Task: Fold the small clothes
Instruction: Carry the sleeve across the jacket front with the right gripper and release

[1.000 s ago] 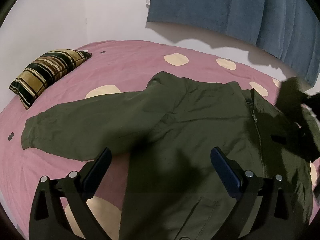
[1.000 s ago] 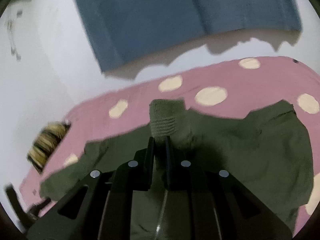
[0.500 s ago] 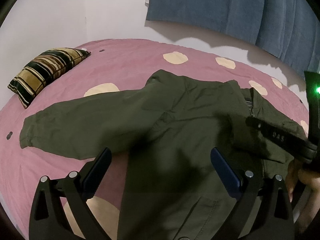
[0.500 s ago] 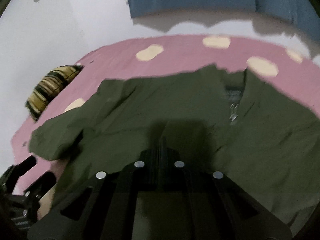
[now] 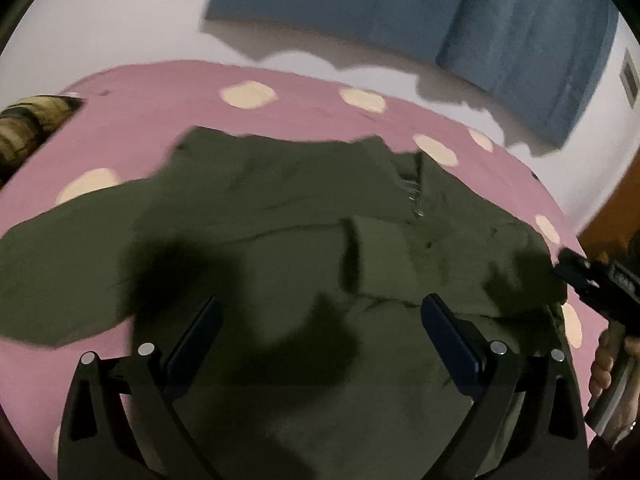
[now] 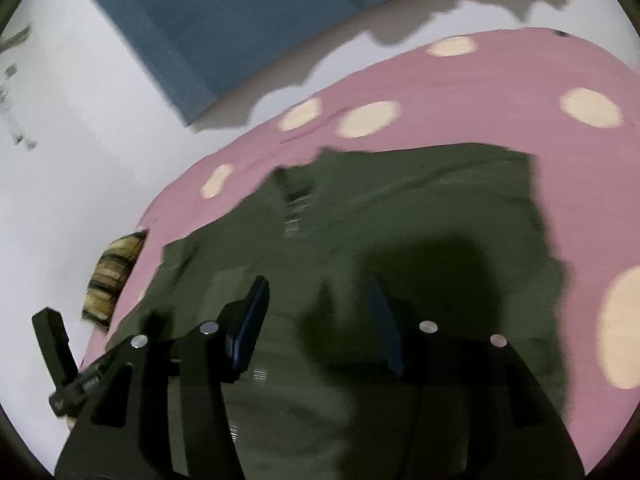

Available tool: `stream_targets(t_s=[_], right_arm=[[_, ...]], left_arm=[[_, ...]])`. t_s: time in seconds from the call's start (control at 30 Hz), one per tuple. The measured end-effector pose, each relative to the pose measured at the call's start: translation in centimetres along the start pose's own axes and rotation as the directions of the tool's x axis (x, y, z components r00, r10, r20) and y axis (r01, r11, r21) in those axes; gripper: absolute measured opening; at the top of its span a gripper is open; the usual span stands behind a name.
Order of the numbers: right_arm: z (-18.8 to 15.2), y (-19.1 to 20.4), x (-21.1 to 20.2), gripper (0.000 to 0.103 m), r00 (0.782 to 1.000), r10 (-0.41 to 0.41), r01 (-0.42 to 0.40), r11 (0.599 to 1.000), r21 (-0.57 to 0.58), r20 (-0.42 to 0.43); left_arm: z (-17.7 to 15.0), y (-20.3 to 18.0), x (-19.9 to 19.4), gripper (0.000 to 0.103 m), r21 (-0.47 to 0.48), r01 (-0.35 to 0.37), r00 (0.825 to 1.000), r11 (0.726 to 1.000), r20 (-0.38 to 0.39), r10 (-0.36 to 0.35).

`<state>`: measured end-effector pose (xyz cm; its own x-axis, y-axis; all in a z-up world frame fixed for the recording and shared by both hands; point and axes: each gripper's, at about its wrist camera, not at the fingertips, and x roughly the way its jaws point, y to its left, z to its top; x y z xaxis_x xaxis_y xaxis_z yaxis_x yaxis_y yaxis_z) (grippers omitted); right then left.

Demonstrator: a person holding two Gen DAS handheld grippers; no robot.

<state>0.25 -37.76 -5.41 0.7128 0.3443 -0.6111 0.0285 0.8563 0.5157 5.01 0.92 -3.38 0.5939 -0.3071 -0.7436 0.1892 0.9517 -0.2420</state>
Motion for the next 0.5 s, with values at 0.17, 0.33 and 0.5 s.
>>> stream_targets(t_s=[0.17,0.33,0.5], right_arm=[[-1.1,-4.6,-1.7,0.054,0.999,-0.046,0.045,0.997,0.069,0.01],[-1.9,-6.8,-1.8,0.058,0.999,-0.047,0.046,0.993,0.108,0.007],[-2.0,-7.5,-1.5,0.058,0.999,-0.039,0.037,0.992,0.121,0.014]], left_arm=[[2.1,-0.9,5.2,0.099,-0.053,0.167,0.977,0.984,-0.123,-0.173],[3.1,-0.7,7.6,0.098,-0.122,0.292,0.94,0.948,-0.146,-0.309],[2.8,-0.7,9.7,0.083,-0.223,0.364,0.882,0.904,-0.228,-0.411]])
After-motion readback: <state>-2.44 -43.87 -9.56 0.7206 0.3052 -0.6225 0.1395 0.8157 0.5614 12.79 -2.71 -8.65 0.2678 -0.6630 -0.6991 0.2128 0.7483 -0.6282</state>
